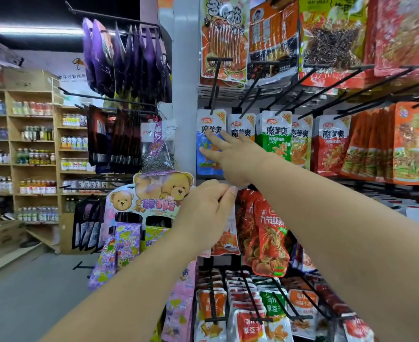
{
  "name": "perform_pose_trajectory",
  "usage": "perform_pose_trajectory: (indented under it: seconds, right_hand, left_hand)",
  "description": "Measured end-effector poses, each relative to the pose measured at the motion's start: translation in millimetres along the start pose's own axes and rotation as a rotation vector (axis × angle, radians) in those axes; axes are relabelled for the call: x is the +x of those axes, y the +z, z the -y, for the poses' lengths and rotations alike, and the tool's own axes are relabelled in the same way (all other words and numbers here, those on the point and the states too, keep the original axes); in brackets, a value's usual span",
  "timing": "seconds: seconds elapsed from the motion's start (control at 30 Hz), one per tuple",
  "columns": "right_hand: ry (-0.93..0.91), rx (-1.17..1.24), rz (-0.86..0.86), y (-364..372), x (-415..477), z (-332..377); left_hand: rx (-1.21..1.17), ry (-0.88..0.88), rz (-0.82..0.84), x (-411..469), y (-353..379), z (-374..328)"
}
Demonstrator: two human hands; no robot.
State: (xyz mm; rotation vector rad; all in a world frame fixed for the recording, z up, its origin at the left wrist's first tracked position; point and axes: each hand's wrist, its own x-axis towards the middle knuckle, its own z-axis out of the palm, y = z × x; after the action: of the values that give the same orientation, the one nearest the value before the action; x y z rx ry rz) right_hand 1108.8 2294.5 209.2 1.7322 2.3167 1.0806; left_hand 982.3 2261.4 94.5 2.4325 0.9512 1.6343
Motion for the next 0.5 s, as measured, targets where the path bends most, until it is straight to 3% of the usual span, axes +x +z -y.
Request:
perform_pose_trajectory:
  seconds: [0.33, 0.5]
  right_hand:
    - [0.043, 0.243, -0.097, 2, -103, -19]
    - [0.040, 0.339, -0.154, 31, -156, -1]
  left_hand:
    - [0.124, -0.053, -0.036, 3, -9, -13]
    - [0.191, -0.104, -0.202, -26, -14, -34]
